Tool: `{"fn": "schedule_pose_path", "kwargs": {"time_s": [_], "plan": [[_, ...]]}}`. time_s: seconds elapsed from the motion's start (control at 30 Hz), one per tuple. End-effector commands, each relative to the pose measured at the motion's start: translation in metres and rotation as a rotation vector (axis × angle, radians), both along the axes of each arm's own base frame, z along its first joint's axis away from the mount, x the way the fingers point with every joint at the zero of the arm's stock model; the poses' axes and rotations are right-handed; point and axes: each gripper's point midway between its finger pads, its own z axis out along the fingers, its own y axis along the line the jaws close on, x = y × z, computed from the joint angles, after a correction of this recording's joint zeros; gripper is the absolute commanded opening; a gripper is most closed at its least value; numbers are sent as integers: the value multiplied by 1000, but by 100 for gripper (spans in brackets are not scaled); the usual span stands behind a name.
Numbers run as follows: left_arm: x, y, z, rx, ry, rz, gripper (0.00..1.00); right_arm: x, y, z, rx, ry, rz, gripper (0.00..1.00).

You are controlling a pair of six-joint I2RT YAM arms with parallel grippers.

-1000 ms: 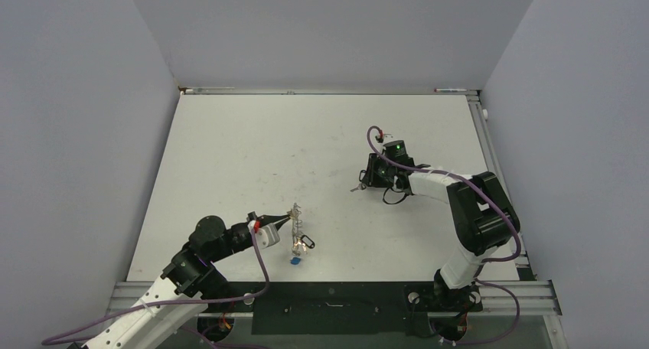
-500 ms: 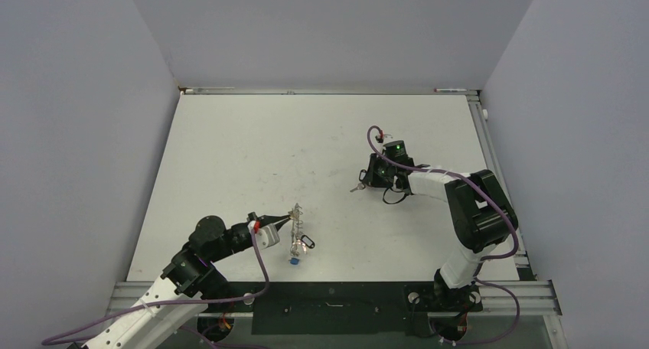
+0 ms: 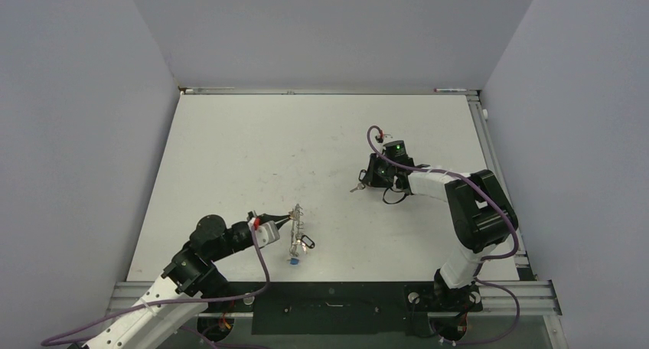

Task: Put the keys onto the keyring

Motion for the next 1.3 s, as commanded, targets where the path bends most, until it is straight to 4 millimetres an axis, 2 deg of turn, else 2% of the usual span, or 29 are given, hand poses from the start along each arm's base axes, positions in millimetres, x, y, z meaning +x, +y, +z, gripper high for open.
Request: {"fn": "schedule_pose_path", "kwargs": {"time_s": [0.0, 0.2, 0.33, 0.47, 0.6, 0.73, 0.87, 1.27], "plan": [[5, -3, 39, -100, -33, 20, 0, 9, 6, 30, 15, -96, 16, 5], [2, -5, 45, -118, -46, -5, 0, 6, 16, 57, 15, -162, 57, 5], [-1, -6, 52, -141, -81, -21, 0, 1, 30, 84, 23, -216, 103, 5], [-1, -4, 52, -137, -103, -21, 0, -14, 57, 122, 19, -309, 209, 5], [-1, -4, 53, -135, -115, -25, 0, -33, 82, 167, 40, -492, 321, 5], [0, -4, 52, -130, -108, -18, 0, -42, 80, 168, 21, -582, 348, 5], [-1, -5, 51, -130, -104, -27, 0, -58, 90, 183, 113, -624, 411, 5], [-6, -9, 51, -130, -102, -65, 0, -98, 111, 211, 161, -735, 619, 5]]}}
